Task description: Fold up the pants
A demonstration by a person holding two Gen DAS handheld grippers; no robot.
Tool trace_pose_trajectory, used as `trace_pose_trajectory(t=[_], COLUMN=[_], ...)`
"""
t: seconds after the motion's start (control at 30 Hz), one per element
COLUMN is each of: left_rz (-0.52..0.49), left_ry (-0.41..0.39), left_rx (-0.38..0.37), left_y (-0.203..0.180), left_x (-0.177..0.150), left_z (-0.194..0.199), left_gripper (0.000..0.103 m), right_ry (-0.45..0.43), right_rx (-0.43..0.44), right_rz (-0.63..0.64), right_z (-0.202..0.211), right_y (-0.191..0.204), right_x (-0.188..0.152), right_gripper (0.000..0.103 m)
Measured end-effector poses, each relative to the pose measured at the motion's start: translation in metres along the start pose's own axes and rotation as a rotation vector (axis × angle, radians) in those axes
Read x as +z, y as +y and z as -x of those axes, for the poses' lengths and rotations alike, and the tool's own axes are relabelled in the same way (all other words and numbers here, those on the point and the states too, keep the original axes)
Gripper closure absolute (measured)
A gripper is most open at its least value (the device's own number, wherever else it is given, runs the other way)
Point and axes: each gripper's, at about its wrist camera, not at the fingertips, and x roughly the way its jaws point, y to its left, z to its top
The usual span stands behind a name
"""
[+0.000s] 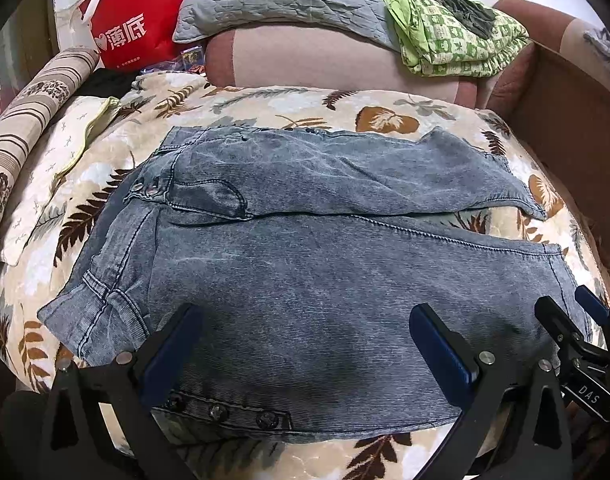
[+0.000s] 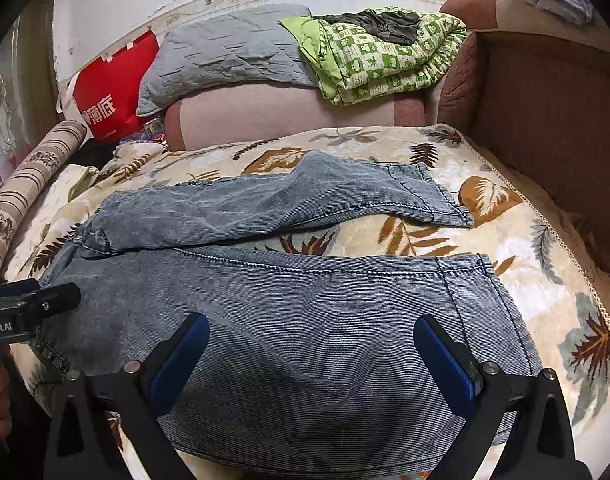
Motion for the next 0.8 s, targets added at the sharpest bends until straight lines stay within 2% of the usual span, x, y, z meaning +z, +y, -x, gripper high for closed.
trace_pose_trajectory(t=[0.27, 0.37, 0.43, 0.5, 0.57, 0.63, 0.7, 0.73, 0.8], left_rz=[0.012, 0.059, 0.145, 0.241, 0.336, 0.383, 0.431, 0.454, 0.475], left_ry=[-0.006, -0.013, -0.041, -0.032, -0.013, 0.032, 0.09, 0.109, 0.141], left_rx=[0.003, -0.001, 0.015, 0.072, 0.135, 0.169, 0.158, 0.144, 0.138], left_y=[0.008, 0.025, 0.055, 0.09, 0.128, 0.149, 0.165, 0.171, 0.178], left_x=[-0.001, -0.003, -0.009, -0.015, -0.024, -0.029, -0.036, -0.039, -0.043], left_z=[0.004, 0.011, 0.023, 0.027, 0.025, 0.016, 0.003, -0.004, -0.015], left_gripper=[0.0, 0.0, 0.0, 0.0, 0.0, 0.0, 0.0, 0.0, 0.0], right_ry=[0.001, 0.01, 0.035, 0.059, 0.092, 0.169, 0.227, 0.235, 0.229], right_rx=[-0.009, -0.003, 0.045, 0.165, 0.212, 0.214, 0.239, 0.251, 0.214], right_rz=[0.004, -0.023, -0.113, -0.253, -0.329, -0.416, -0.54, -0.602, -0.695], right_z=[0.0, 0.002, 0.015, 0.036, 0.049, 0.051, 0.045, 0.042, 0.036], right_y=[-0.001, -0.007, -0.02, -0.041, -0.056, -0.078, -0.103, -0.116, -0.14], right_x=[0.0, 0.0, 0.001, -0.005, -0.015, -0.026, -0.037, -0.041, -0.048], right_gripper=[0.0, 0.0, 0.0, 0.0, 0.0, 0.0, 0.0, 0.0, 0.0])
